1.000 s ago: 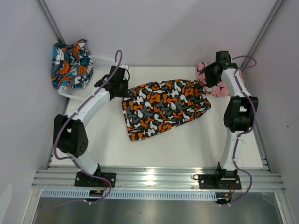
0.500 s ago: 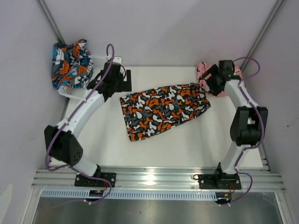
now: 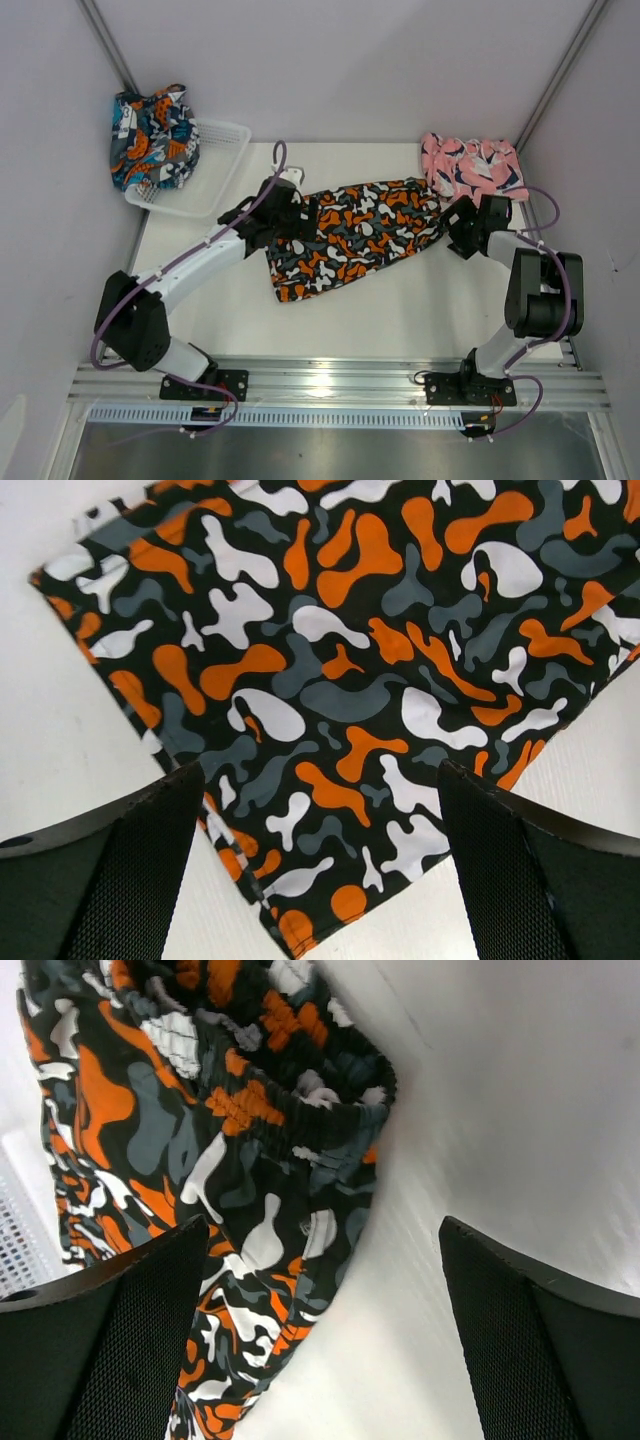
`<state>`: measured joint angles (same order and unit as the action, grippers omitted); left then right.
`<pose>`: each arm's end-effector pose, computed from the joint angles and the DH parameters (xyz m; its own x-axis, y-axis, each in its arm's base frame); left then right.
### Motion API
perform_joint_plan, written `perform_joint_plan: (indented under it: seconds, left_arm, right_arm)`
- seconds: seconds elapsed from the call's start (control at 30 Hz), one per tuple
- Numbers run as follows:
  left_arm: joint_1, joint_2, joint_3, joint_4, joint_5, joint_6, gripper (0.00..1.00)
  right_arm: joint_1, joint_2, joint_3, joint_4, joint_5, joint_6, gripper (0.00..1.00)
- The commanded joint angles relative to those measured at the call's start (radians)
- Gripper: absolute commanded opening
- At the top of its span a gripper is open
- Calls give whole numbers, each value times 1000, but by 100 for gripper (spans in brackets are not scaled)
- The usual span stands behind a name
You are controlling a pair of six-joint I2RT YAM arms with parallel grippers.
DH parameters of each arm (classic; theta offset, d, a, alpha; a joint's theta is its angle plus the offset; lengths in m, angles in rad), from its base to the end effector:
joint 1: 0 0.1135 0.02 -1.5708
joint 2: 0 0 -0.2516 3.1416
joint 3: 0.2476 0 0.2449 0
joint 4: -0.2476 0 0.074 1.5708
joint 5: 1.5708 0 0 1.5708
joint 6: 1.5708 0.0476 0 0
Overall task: Fold and stack the shorts
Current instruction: Fold the shorts
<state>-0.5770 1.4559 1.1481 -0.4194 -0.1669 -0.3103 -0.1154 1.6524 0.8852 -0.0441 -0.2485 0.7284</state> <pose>0.2775 -0.1712 0.2683 -0.6630 0.0723 -0.7451 0.2431 0.9622 -0.1229 0.3349 -0.0270 0.1555 -0.5752 0.7162 -0.3951 0.4373 0.6775 0.5915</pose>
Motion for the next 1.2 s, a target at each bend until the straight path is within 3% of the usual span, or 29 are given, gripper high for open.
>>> perform_joint_plan:
  seconds: [0.0,0.37,0.6,0.67,0.7,0.73,0.77,0.87,1.07,1.17]
  left_arm:
    - [-11,58,-14,112,52,-39,99]
    - [-11,156,-28,125,69,-35,99]
    - [-11,173,-24,126,89,-36,99]
    - [-11,169,-22,114,81,-33,99]
    - [-11,161,-25,113,79,-32,99]
    - [-12,156,-25,105,76,-29,99]
    - [-11,152,-28,102,69,-27,99]
    - [-12,123,-36,88,63,-24,99]
    - [-38,77,-19,39,17,8,99]
    - [-38,64,-31,39,9,13,99]
  right_arm:
    - [2,12,-17,233,-61,0,97]
    - [6,162,-25,483,-92,86,89]
    - [20,239,-107,665,-69,221,63]
    - [28,233,-136,711,-49,236,61]
    - [31,230,-141,719,-22,235,51]
    - [33,224,-140,707,-14,230,46]
    - [36,218,-137,702,-12,226,33]
    - [57,152,-172,672,20,204,6]
    - [166,-133,-298,512,179,160,2]
    - [242,-251,-311,350,309,103,1]
